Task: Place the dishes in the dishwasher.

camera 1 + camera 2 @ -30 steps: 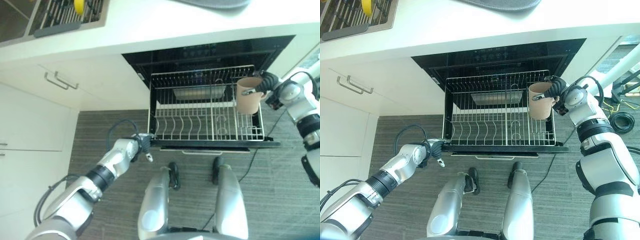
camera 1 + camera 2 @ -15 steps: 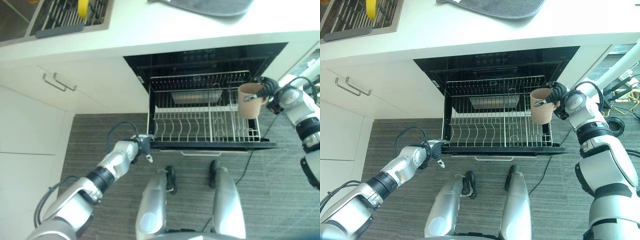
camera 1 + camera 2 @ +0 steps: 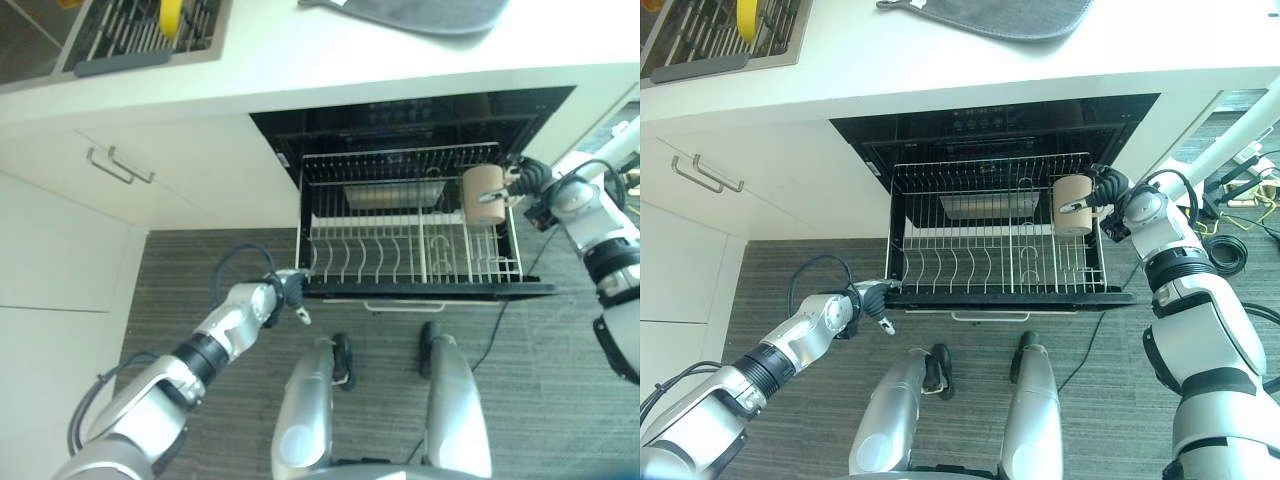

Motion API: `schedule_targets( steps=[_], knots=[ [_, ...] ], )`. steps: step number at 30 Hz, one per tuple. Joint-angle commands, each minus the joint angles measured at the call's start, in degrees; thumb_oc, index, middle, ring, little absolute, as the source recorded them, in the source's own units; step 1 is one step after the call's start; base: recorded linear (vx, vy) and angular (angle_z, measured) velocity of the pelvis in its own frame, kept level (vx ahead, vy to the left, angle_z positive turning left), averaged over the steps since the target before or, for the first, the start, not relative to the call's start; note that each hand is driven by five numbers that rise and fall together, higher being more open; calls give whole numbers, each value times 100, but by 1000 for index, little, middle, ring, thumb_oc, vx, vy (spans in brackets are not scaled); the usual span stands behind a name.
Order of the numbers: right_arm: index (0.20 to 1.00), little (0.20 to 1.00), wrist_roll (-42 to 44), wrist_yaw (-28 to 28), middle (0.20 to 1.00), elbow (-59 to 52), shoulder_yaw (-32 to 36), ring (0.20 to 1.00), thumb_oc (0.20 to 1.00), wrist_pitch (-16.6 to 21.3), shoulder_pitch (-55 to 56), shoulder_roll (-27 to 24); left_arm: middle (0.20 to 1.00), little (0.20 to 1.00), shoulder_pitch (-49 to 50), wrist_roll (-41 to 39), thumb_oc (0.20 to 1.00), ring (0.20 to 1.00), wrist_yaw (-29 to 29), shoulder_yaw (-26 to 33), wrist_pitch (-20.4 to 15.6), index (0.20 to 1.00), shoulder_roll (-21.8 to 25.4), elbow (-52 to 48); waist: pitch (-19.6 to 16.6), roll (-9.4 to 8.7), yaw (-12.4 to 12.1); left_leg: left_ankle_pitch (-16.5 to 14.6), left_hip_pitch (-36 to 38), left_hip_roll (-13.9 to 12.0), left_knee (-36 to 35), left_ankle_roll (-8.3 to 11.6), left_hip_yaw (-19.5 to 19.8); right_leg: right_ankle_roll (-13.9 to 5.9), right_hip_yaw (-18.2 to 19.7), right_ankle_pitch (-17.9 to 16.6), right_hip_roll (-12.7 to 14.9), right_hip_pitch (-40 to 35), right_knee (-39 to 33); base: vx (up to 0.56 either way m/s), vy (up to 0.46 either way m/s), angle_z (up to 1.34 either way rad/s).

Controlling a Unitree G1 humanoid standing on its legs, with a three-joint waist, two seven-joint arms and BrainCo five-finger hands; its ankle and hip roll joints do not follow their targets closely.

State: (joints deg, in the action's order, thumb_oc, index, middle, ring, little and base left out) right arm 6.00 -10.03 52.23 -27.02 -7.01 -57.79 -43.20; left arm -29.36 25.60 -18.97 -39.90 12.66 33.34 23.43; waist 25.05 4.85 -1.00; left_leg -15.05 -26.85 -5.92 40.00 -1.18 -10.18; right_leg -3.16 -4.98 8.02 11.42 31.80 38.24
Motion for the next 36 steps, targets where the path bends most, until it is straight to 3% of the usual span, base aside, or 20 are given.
schedule_targets(
  steps=[1, 3, 4, 5, 8, 9, 10, 11, 13, 16, 20, 23, 27, 29, 32, 35, 36],
  knots=[
    [1000, 1000, 613, 483, 1000, -893, 678, 1000, 1000, 147, 514, -109, 1000, 1000, 1363, -1026, 1000, 1000, 200, -89, -164, 1000, 240, -441, 284, -276, -78, 194, 178, -52, -635, 150, 454, -112, -230, 277, 143, -283, -165, -32, 43, 4],
    [1000, 1000, 774, 643, 1000, -1731, 1142, 1000, 1000, 111, 1047, -120, 1000, 1000, 1408, -1505, 1000, 1000, 463, 285, -229, 1000, 371, -1074, 311, -284, -26, 215, 272, -50, -719, 145, 452, -131, -217, 255, 121, -377, -248, -2, 21, 3],
    [1000, 1000, 926, 882, 1000, -3001, 1831, 1000, 1000, 33, 1956, -65, 1000, 1000, 1547, -2306, 1000, 1000, 686, 975, -469, 1000, 506, -1943, 326, -293, 37, 244, 381, -42, -825, 142, 462, -150, -234, 227, 103, -495, -341, 50, 5, -1],
    [1000, 1000, 941, 986, 1000, -3584, 2175, 1000, 1000, 36, 2475, 31, 1000, 1000, 1651, -2668, 1000, 1000, 715, 1382, -713, 1000, 530, -2352, 323, -299, 56, 264, 443, -28, -886, 137, 478, -162, -259, 207, 104, -568, -396, 99, -3, 9],
    [1000, 1000, 1095, 1089, 1000, -5019, 3221, 1000, 1000, 539, 4124, 795, 1000, 1000, 2097, -4063, 1000, 1000, 1017, 2835, -1806, 1000, 519, -3276, 245, -359, 144, 304, 780, -5, -1156, 146, 484, -203, -401, 181, 97, -932, -653, 133, -29, 18],
    [1000, 1000, 1162, 1054, 1000, -5198, 3417, 1000, 1000, 654, 4396, 1009, 1000, 1000, 2250, -4278, 1000, 1000, 962, 3174, -2073, 1000, 411, -3406, 204, -384, 154, 323, 873, -4, -1234, 156, 475, -200, -443, 180, 87, -1046, -743, 151, -52, 18],
    [1000, 1000, 1667, 920, 1000, -5413, 3638, 1000, 1000, 687, 4684, 1266, 1000, 1000, 2430, -4589, 1000, 1000, 984, 3520, -2827, 1000, 269, -3538, 140, -423, 169, 369, 1017, -4, -1384, 173, 464, -199, -500, 167, 61, -1215, -896, 156, -59, 18],
    [1000, 1000, 1979, 816, 1000, -5615, 3802, 1000, 1000, 605, 4889, 1504, 1000, 1000, 2539, -4698, 1000, 1000, 875, 3787, -2961, 1000, 108, -3719, 75, -453, 160, 405, 1137, -12, -1510, 183, 446, -199, -544, 157, 41, -1345, -1017, 180, -81, 10],
    [1000, 1000, 2444, 835, 1000, -5856, 4045, 1000, 1000, 791, 5326, 1984, 1000, 1000, 2846, -4781, 1000, 1000, 972, 4208, -3570, 1000, -208, -3963, -116, -519, 138, 500, 1416, -29, -1833, 229, 402, -188, -617, 132, -54, -1677, -1347, 164, -83, 9],
    [1000, 1000, 2489, 1263, 1000, -6399, 4260, 1000, 1000, 923, 5853, 2178, 1000, 1000, 3238, -5001, 1000, 1000, 1212, 4618, -4118, 1000, -485, -4318, -460, -554, 121, 669, 1905, -12, -2441, 305, 358, -203, -678, 86, -194, -2213, -1915, 154, -49, 1],
    [1000, 1000, 2782, 1591, 1000, -6763, 4382, 1000, 1000, 1204, 5954, 2291, 1000, 1000, 3341, -5054, 1000, 1000, 1426, 4793, -4385, 1000, -605, -4508, -859, -533, 92, 922, 2346, -10, -3102, 397, 342, -248, -732, -63, -314, -2751, -2593, 93, -24, 2],
    [1000, 1000, 2566, 1773, 1000, -7075, 4311, 1000, 1000, 1418, 5826, 2276, 1000, 1000, 3252, -5631, 1000, 1000, 1394, 4766, -4263, 1000, -712, -4697, -1120, -497, 58, 1143, 2668, -60, -3599, 480, 331, -287, -769, -197, -346, -3124, -3031, 18, -19, 8],
    [1000, 1000, 2291, 1676, 1000, -7390, 4176, 1000, 1000, 1630, 5762, 2150, 1000, 1000, 3150, -5469, 1000, 1000, 1841, 4760, -4468, 1000, -838, -4816, -1381, -489, 32, 1388, 2997, -174, -4211, 628, 222, -348, -857, -453, -363, -3521, -3746, -3, -10, 3],
    [1000, 1000, 2242, 1607, 1000, -7430, 4156, 1000, 1000, 1648, 5746, 2118, 1000, 1000, 3137, -5476, 1000, 1000, 1880, 4754, -4515, 1000, -860, -4815, -1418, -479, 38, 1429, 3032, -194, -4295, 656, 187, -352, -866, -491, -376, -3573, -3847, -12, 13, 8],
    [1000, 1000, 2031, 1451, 1000, -7680, 4138, 1000, 1000, 1481, 5777, 1932, 1000, 1000, 3171, -5578, 1000, 1000, 2030, 4786, -4280, 1000, -903, -4852, -1517, -468, 19, 1427, 3065, -193, -4308, 661, 229, -342, -909, -426, -383, -3632, -3804, -11, 6, 7],
    [1000, 1000, 1908, 1217, 1000, -7705, 4113, 1000, 1000, 1410, 5780, 1768, 1000, 1000, 3198, -5812, 1000, 1000, 1798, 4847, -4162, 1000, -942, -4829, -1545, -494, -15, 1402, 3088, -220, -4291, 687, 232, -331, -972, -405, -372, -3709, -3852, -2, -20, 8],
    [1000, 1000, 1991, 561, 1000, -7882, 3727, 1000, 1000, 2281, 5717, 1647, 1000, 1000, 2842, -4987, 1000, 1000, 1609, 4564, -4308, 1000, -801, -4766, -1730, -614, 106, 1058, 3324, 347, -4419, 381, 606, -289, -712, -420, -839, -3520, -3796, 1, 10, 3]
  ],
)
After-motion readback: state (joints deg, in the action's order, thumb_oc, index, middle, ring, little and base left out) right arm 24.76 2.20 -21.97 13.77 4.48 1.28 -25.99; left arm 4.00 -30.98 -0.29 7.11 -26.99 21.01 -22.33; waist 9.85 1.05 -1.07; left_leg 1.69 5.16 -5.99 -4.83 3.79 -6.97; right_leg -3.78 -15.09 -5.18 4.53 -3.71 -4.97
